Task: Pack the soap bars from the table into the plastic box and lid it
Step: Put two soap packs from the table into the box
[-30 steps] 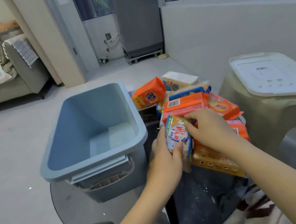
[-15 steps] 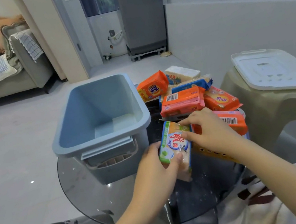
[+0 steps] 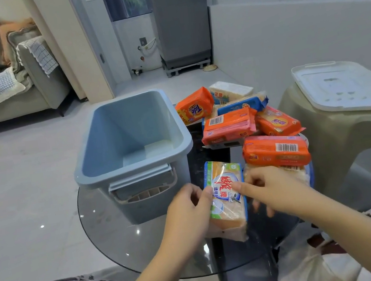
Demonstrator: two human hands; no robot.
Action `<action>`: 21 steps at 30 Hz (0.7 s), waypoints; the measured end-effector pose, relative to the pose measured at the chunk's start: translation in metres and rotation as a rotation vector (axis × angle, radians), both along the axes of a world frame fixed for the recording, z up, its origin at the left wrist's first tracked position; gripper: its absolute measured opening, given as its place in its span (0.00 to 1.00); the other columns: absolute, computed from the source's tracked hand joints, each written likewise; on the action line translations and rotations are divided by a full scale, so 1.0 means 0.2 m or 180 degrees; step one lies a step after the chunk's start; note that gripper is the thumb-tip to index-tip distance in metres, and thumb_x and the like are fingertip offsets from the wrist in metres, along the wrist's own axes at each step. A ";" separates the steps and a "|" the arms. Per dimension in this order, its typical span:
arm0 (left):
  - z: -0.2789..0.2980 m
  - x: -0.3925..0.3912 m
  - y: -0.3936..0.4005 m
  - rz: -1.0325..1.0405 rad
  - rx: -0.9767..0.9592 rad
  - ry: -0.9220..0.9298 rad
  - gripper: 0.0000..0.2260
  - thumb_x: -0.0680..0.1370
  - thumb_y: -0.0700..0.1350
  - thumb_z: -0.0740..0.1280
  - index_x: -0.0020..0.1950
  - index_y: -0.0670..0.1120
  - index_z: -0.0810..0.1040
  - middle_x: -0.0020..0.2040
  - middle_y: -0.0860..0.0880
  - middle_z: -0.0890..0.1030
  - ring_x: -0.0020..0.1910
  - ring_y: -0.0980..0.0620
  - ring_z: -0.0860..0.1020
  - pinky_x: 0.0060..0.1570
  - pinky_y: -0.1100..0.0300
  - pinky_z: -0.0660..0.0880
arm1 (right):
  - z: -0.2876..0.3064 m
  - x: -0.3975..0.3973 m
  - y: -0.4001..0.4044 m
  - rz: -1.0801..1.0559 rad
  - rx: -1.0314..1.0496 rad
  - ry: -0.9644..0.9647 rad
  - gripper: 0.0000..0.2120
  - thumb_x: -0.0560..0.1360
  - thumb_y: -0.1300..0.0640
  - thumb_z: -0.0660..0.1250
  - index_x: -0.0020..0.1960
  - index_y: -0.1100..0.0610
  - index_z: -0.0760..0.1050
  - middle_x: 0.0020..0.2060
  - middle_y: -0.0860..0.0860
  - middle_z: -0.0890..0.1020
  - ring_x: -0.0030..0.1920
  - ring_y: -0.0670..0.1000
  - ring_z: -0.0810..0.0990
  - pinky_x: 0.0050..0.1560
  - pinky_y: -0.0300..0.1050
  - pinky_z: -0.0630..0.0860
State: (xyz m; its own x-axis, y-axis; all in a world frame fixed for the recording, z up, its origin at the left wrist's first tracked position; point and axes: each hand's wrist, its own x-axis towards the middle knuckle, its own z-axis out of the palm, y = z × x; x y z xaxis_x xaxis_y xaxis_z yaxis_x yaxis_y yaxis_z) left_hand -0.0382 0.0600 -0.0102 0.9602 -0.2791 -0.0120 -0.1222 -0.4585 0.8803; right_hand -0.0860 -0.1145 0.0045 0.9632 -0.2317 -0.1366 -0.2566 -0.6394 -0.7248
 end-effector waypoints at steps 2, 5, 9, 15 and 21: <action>0.01 0.00 -0.01 0.0005 -0.0093 0.0070 0.12 0.78 0.49 0.65 0.37 0.44 0.72 0.35 0.53 0.80 0.30 0.66 0.78 0.23 0.75 0.66 | -0.01 0.00 0.01 0.0017 0.0204 -0.0017 0.14 0.74 0.45 0.63 0.39 0.56 0.73 0.36 0.48 0.83 0.28 0.41 0.80 0.25 0.33 0.73; 0.01 0.00 -0.02 0.0064 -0.0220 0.0114 0.12 0.77 0.49 0.65 0.39 0.43 0.73 0.37 0.52 0.82 0.33 0.61 0.79 0.24 0.74 0.69 | -0.03 0.00 0.01 -0.0090 0.0579 -0.0048 0.13 0.76 0.48 0.63 0.41 0.58 0.73 0.43 0.48 0.83 0.41 0.47 0.83 0.32 0.38 0.78; 0.01 -0.03 -0.03 0.0147 -0.0499 0.0158 0.12 0.76 0.49 0.67 0.36 0.44 0.74 0.36 0.50 0.83 0.33 0.59 0.80 0.27 0.69 0.72 | -0.02 -0.03 0.00 -0.0201 0.0840 -0.0109 0.12 0.75 0.50 0.64 0.39 0.58 0.74 0.43 0.48 0.84 0.41 0.47 0.82 0.38 0.41 0.79; 0.10 -0.14 -0.06 0.0089 -0.1113 0.0298 0.12 0.75 0.46 0.69 0.37 0.39 0.77 0.37 0.47 0.86 0.35 0.55 0.83 0.31 0.63 0.77 | 0.10 -0.13 -0.04 -0.0304 0.1585 -0.0250 0.10 0.75 0.54 0.66 0.38 0.59 0.74 0.45 0.53 0.85 0.48 0.51 0.84 0.55 0.56 0.79; 0.37 -0.21 -0.09 -0.0119 -0.1869 0.0272 0.11 0.73 0.45 0.71 0.40 0.37 0.78 0.38 0.47 0.86 0.35 0.53 0.85 0.28 0.66 0.77 | 0.37 -0.20 -0.05 -0.0417 0.1987 -0.0882 0.09 0.73 0.53 0.66 0.40 0.59 0.75 0.43 0.53 0.85 0.42 0.50 0.86 0.36 0.43 0.81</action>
State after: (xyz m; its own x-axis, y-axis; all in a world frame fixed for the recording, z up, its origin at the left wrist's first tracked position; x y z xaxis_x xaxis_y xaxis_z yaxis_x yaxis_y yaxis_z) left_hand -0.0798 0.0423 0.0628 0.9520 -0.2960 0.0779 -0.0466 0.1115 0.9927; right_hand -0.1256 -0.1244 0.0783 0.9512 -0.3066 -0.0352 -0.0555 -0.0580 -0.9968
